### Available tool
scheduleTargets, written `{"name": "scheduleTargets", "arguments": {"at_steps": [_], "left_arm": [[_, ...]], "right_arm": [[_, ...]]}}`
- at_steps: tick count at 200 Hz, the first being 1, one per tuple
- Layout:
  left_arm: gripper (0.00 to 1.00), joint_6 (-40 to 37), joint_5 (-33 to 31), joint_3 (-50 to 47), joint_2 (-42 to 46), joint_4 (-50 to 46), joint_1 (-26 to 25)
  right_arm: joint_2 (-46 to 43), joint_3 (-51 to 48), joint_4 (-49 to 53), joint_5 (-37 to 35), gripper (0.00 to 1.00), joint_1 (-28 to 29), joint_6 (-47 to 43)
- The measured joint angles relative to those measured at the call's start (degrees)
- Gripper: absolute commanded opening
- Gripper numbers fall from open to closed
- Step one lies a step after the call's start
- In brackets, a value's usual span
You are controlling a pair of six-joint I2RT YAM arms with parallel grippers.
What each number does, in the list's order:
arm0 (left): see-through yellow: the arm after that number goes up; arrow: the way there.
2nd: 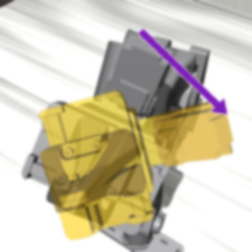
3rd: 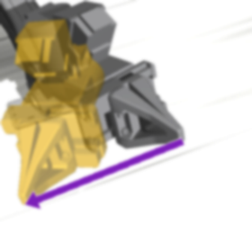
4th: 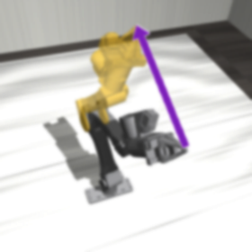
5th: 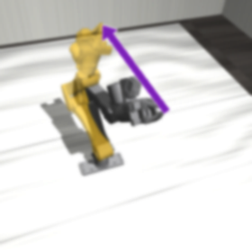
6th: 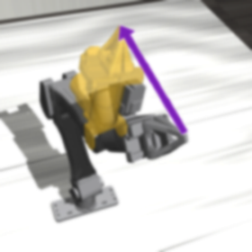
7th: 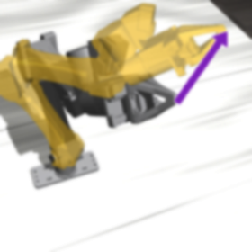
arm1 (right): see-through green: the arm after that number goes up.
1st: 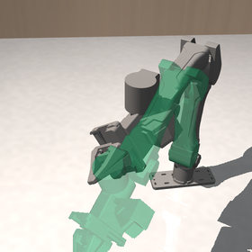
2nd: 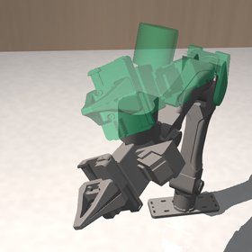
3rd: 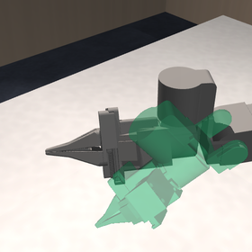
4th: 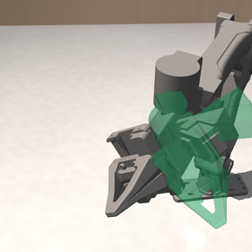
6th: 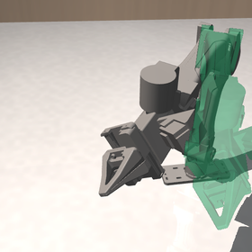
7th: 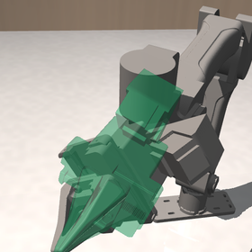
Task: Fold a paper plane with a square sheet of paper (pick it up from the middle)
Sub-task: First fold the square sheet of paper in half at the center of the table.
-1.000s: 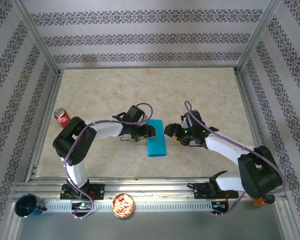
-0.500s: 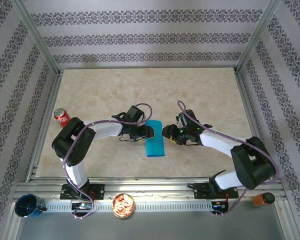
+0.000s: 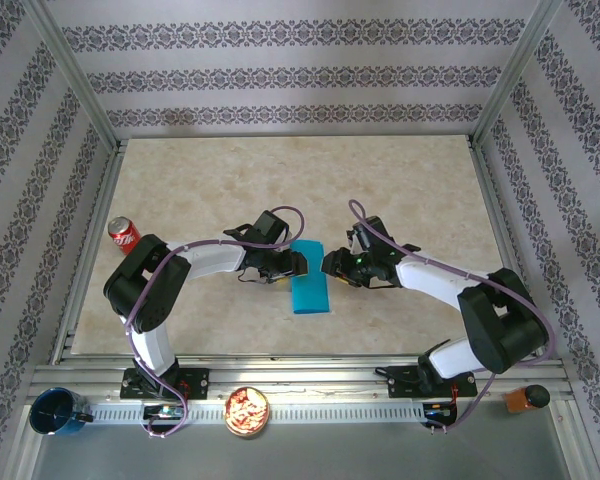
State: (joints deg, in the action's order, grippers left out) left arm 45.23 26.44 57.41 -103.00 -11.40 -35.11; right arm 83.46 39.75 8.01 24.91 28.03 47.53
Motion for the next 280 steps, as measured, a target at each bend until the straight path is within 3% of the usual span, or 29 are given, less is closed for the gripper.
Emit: {"name": "scheduleTargets", "arguments": {"at_steps": [78,142,181,224,280], "left_arm": [[0.55,0.04,0.02,0.0,0.0,0.0,0.0],[0.55,0.02,-0.17,0.55,0.0,-1.14,0.0],[0.55,-0.07,-1.88,3.28,-0.52,-4.79,0.0],[0.55,-0.52,-2.89,5.7,-2.78,-7.3,-0.04],[0.56,-3.32,-3.19,9.92,-5.07,-11.23,-0.55]], "right_arm": [[1.9,2.75,3.48,-1.51,0.47,1.01,-1.97],[4.7,3.61,4.07,-1.99,0.25,1.14,-2.95],[3.72,4.09,6.91,-7.04,0.17,1.36,-2.84],[-2.14,1.11,6.34,-8.0,0.17,-0.83,-2.69],[-2.73,-0.31,5.79,-7.87,0.18,-1.68,-2.32]]}}
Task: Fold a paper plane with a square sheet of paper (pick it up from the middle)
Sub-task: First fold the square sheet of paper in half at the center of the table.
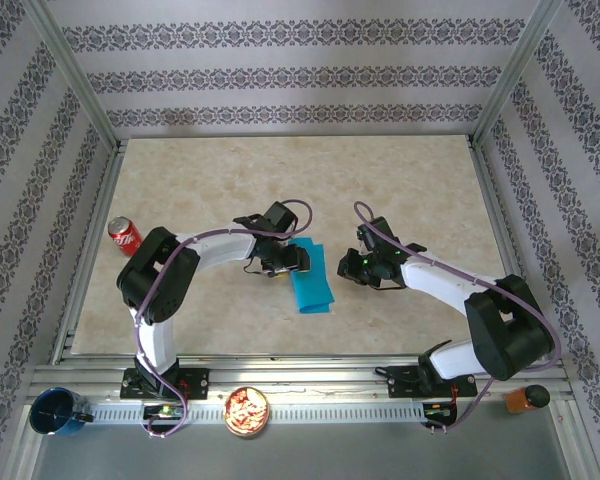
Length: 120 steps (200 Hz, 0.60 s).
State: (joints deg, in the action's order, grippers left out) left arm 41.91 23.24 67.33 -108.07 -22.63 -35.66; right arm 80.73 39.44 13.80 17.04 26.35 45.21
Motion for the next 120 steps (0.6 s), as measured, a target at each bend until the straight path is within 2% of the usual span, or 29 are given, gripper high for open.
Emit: {"name": "scheduleTargets", "arguments": {"at_steps": [120], "left_arm": [[0.55,-7.17,0.22,2.25,-0.48,-4.68,-0.66]], "right_arm": [[3.13,-0.48,-6.1,5.35,0.19,0.04,2.43]]}}
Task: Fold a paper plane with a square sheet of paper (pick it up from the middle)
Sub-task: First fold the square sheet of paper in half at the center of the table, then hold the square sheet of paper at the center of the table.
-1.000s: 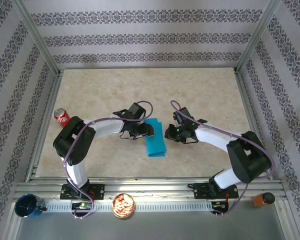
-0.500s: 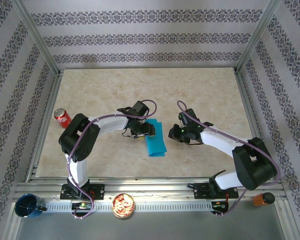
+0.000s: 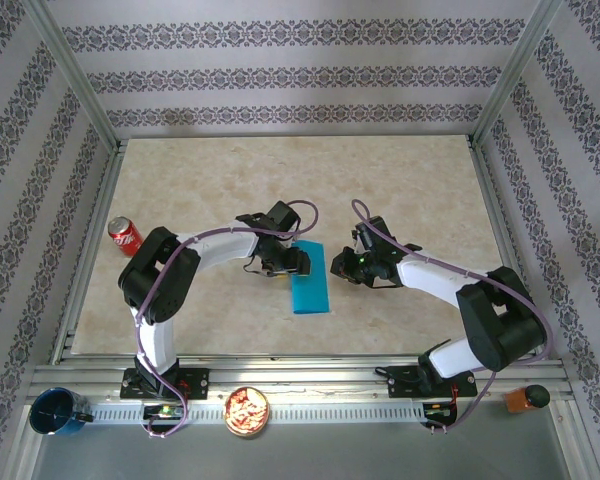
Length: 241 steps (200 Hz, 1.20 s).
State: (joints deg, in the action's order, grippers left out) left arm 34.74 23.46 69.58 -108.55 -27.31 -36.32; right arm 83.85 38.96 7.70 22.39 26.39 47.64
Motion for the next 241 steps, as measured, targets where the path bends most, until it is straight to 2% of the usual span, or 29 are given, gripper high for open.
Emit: {"name": "scheduleTargets", "arguments": {"at_steps": [126,191,241], "left_arm": [[0.55,-0.35,-0.28,2.69,-2.23,-3.02,-0.11],[0.57,-1.36,-4.31,7.1,-4.68,-8.2,-1.88],[0.57,-0.9,-4.7,7.93,-5.25,-9.14,-1.99]], "right_arm": [[0.09,-0.13,-0.24,-0.24,0.2,0.0,0.17],[0.09,-0.13,-0.24,-0.48,0.21,0.0,0.17],[0.09,-0.13,-0.07,-0.68,0.22,0.0,0.17]]}}
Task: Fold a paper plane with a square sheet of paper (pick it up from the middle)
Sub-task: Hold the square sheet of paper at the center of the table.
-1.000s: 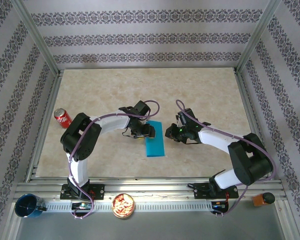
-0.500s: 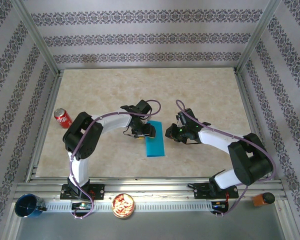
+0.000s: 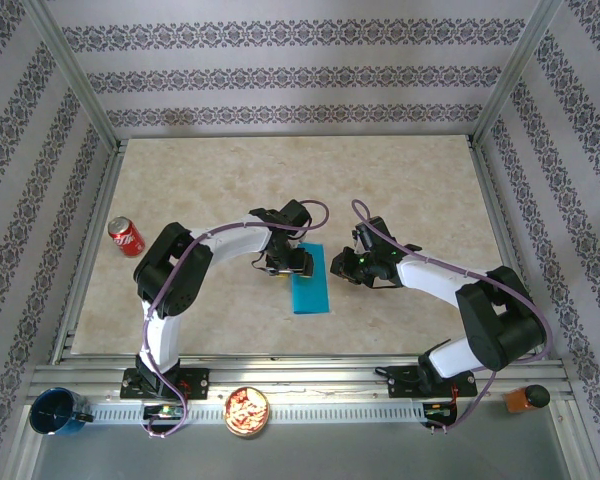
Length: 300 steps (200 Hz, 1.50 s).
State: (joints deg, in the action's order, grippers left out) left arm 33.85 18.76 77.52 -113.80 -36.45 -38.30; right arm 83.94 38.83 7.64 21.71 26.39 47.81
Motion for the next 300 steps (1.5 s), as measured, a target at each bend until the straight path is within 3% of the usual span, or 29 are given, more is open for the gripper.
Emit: {"name": "scheduleTargets", "arguments": {"at_steps": [300], "left_arm": [[0.58,-0.02,-1.29,1.64,-1.07,-1.6,-0.72]], "right_arm": [[-0.46,-0.87,0.55,-0.46,0.22,0.0,0.02]]}}
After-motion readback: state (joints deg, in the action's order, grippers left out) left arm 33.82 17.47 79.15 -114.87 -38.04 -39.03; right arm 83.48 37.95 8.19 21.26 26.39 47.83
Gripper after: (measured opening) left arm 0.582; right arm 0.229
